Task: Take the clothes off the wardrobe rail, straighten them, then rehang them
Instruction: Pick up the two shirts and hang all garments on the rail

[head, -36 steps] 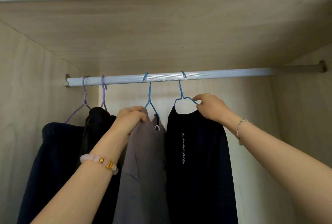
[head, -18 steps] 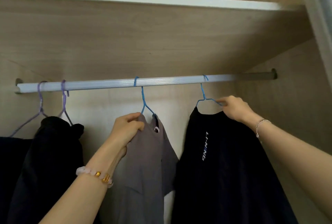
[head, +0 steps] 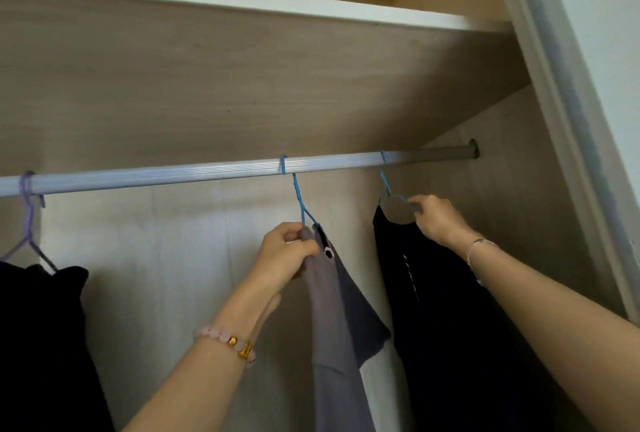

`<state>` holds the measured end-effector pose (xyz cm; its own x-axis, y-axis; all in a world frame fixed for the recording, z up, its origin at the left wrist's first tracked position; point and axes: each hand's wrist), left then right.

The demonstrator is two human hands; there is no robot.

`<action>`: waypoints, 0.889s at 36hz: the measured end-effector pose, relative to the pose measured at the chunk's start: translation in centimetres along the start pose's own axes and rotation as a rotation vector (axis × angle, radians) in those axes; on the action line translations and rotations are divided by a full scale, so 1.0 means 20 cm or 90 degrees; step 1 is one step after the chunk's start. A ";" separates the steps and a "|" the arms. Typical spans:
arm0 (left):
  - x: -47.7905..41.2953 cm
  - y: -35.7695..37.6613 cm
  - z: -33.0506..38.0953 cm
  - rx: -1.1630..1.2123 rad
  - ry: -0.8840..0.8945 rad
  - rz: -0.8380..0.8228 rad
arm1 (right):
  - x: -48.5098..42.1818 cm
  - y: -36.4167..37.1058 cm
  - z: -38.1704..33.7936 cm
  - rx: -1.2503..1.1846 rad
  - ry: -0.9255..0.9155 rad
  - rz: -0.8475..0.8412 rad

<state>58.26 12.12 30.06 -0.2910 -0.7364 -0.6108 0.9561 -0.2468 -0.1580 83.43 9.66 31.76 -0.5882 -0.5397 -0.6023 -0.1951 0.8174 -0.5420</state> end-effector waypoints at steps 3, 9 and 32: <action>-0.03 0.05 -0.02 0.046 -0.028 0.011 | 0.00 0.02 0.03 -0.001 -0.006 0.003; -0.06 0.08 -0.03 0.105 -0.060 0.053 | -0.01 0.05 0.06 -0.015 -0.012 0.019; 0.30 -0.31 0.05 -0.028 0.127 0.016 | 0.42 -0.06 -0.53 0.039 -0.213 0.044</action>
<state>50.61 8.60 28.19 -0.2585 -0.6019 -0.7556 0.9649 -0.1984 -0.1720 70.41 6.25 33.67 -0.3059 -0.5282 -0.7921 -0.1103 0.8460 -0.5216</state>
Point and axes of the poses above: each hand's wrist, its own x-axis away from the middle knuckle, its own y-axis out of the palm, z = x × y, and after that the axes turned 6 degrees about y, right-handed
